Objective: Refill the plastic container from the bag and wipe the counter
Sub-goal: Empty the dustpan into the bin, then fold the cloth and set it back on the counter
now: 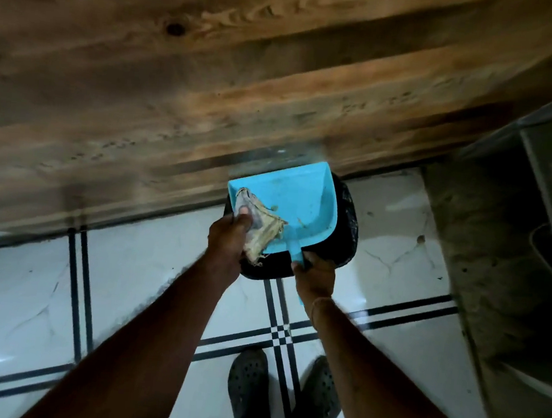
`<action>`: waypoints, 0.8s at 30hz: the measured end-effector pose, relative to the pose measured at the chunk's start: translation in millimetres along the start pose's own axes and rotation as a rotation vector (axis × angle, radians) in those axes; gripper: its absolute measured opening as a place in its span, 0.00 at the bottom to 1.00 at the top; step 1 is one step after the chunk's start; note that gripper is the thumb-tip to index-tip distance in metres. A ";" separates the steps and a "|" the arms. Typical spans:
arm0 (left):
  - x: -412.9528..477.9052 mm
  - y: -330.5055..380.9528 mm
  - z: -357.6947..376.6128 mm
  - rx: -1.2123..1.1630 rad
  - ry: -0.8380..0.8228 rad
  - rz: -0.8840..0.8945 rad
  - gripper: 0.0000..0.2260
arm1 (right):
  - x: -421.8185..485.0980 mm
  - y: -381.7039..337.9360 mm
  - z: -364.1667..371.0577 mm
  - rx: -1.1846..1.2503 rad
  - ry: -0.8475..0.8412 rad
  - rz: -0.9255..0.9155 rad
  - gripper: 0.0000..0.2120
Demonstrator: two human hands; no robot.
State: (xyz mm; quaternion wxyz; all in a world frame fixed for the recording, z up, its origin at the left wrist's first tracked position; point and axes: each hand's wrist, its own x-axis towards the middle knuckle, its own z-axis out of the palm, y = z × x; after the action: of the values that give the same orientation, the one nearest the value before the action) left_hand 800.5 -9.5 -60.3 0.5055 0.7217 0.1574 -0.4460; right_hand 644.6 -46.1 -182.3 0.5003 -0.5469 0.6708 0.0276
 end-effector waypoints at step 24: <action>-462.7 180.4 14.4 0.306 -0.512 0.149 0.14 | -429.8 -219.3 -365.4 0.794 -0.178 -0.312 0.17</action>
State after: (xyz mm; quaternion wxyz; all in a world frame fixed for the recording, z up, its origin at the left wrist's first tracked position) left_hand 660.1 2.2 416.2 0.4453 0.6631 -0.0976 -0.5937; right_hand 535.0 -43.9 413.0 0.7258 -0.4022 0.4930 -0.2615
